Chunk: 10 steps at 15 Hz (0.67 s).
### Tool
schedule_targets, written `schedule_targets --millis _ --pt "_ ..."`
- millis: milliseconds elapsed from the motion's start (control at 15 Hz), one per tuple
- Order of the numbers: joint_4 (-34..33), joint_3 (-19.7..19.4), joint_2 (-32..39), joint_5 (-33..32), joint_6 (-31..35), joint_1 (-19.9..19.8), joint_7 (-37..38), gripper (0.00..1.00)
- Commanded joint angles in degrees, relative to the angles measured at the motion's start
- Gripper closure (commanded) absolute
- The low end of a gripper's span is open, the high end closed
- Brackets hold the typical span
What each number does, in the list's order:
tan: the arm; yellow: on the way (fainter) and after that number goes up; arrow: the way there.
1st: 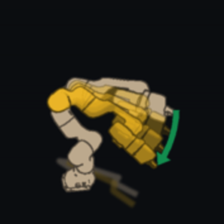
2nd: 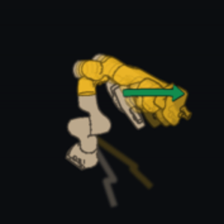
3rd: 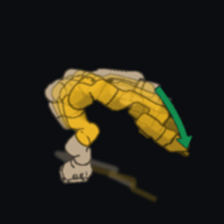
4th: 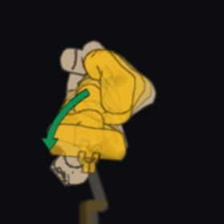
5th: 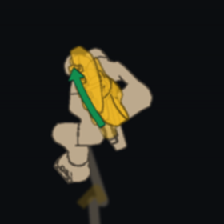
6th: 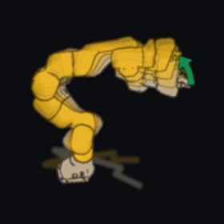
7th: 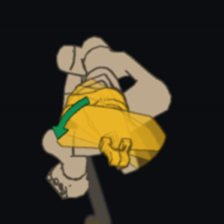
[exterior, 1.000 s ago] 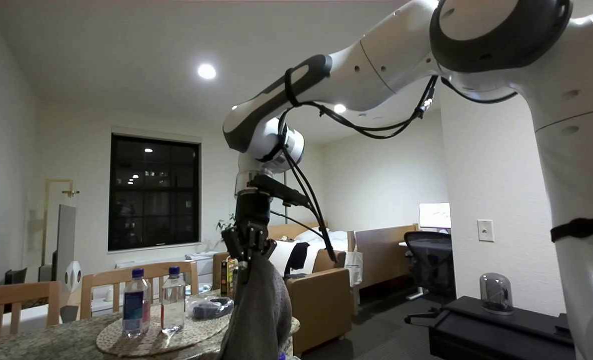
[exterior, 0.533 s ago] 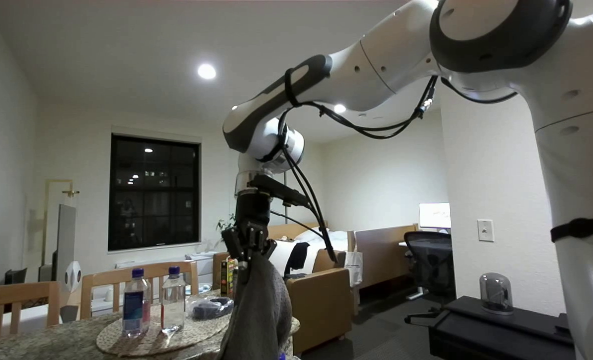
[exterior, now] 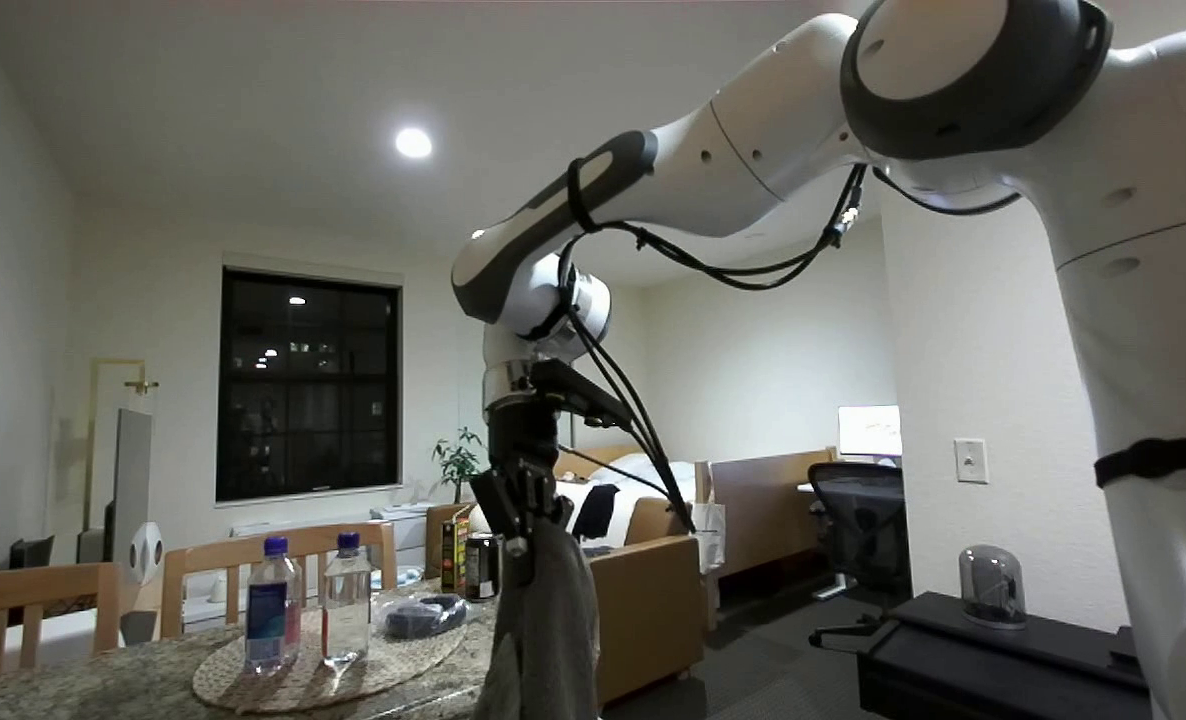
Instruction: Pick up the cloth and put it on top of the bottle, then put it back on the counter
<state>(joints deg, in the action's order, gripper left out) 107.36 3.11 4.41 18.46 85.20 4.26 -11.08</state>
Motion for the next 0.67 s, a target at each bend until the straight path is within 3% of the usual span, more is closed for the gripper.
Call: schedule_targets --millis 0,600 --pt "0.50 -0.56 0.68 0.26 -2.91 -1.66 -4.19 0.91" --pt "2.85 -1.85 3.00 0.50 -2.57 -3.27 -5.58 0.91"
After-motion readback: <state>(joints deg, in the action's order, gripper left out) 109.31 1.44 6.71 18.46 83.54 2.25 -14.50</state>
